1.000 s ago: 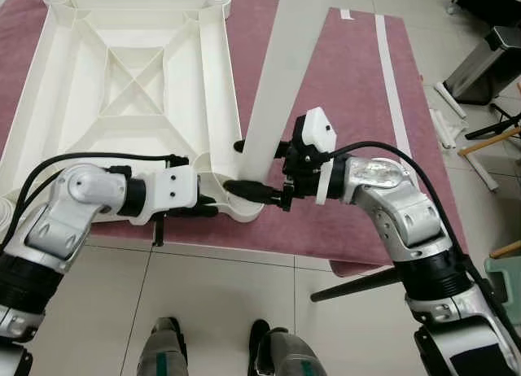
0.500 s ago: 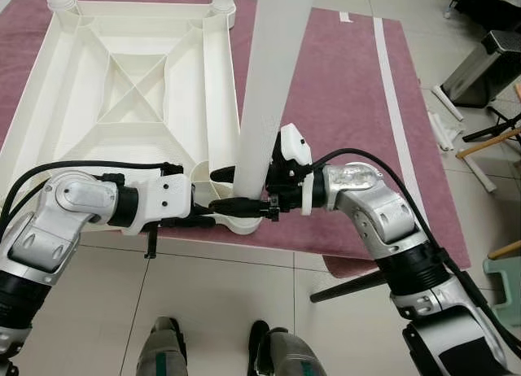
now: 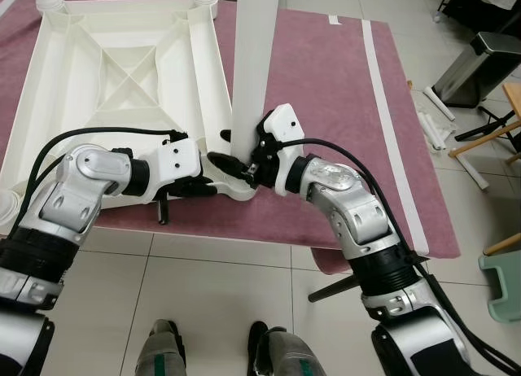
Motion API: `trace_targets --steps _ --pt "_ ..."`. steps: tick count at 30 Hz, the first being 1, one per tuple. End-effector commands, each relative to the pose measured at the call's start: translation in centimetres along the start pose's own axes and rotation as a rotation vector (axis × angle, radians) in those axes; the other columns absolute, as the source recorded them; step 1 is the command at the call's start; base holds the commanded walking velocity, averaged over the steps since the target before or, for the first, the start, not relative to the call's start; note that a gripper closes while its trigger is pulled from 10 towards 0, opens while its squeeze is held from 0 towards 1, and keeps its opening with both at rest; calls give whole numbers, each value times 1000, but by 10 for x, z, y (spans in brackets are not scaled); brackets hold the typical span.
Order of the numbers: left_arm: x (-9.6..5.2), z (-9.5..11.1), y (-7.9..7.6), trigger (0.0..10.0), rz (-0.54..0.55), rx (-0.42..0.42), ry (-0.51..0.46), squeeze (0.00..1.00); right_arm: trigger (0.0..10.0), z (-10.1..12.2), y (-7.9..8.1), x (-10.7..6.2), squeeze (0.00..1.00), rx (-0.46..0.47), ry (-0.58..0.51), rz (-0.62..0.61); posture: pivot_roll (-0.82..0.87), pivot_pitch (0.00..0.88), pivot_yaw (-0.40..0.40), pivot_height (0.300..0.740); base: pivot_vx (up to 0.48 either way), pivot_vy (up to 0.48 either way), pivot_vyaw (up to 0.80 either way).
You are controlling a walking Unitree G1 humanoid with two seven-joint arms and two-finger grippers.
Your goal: Building children table
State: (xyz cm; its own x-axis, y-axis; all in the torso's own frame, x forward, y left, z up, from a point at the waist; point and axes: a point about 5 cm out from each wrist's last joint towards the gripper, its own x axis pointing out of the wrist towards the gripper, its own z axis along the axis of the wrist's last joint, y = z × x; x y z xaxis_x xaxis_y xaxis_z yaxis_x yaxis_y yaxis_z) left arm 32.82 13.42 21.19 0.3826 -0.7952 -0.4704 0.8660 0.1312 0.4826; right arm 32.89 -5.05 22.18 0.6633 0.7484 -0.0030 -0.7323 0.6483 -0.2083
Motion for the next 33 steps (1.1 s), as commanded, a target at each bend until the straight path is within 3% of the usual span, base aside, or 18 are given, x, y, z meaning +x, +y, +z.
trace_targets --steps 1,3,6,10,11,13,14,16,17,22,23,24,28,33 --pt "8 23 12 0 105 74 -88 0 0 -35 -5 3 0 58 205 -192 120 211 -39 740 0 0 0" --pt "19 23 23 0 151 49 -75 0 0 -42 -4 9 0 126 228 -400 121 208 -35 740 0 0 0" --pt "25 25 29 0 178 33 -72 0 0 -45 -1 12 0 179 241 -498 120 207 -33 740 0 0 0" --pt "27 25 31 0 180 31 -73 0 0 -45 1 13 0 195 234 -521 118 208 -31 740 0 0 0" --pt "27 25 31 0 176 32 -75 0 745 -43 3 15 0 191 222 -519 117 209 -29 740 0 0 0" --pt "27 25 31 0 176 32 -75 0 745 -43 3 15 0 191 222 -519 117 209 -29 740 0 0 0" --pt "27 24 31 0 171 33 -75 0 10000 -39 5 16 0 185 198 -503 117 210 -29 740 0 0 0" --pt "26 23 30 0 168 35 -72 0 10000 -36 6 17 0 179 180 -489 117 211 -30 740 0 0 0" --pt "25 22 30 0 165 36 -70 0 10000 -32 7 18 1000 181 151 -454 119 211 -31 740 0 0 0" --pt "23 20 29 0 151 43 -69 0 10000 -19 9 20 1000 187 73 -350 122 212 -33 740 0 0 0" --pt "21 19 27 0 136 53 -70 0 10000 -7 13 18 0 177 14 -222 122 214 -34 740 0 0 0" --pt "21 19 27 0 136 53 -70 0 10000 -7 13 18 0 177 14 -222 122 214 -34 740 0 0 0" --pt "6 17 9 0 26 126 -67 0 10000 18 16 -5 0 37 -99 146 116 215 -34 740 0 0 0" --pt "-6 16 -8 0 -68 170 -63 0 10000 24 10 -21 0 -51 -100 291 119 216 -36 740 0 0 0"
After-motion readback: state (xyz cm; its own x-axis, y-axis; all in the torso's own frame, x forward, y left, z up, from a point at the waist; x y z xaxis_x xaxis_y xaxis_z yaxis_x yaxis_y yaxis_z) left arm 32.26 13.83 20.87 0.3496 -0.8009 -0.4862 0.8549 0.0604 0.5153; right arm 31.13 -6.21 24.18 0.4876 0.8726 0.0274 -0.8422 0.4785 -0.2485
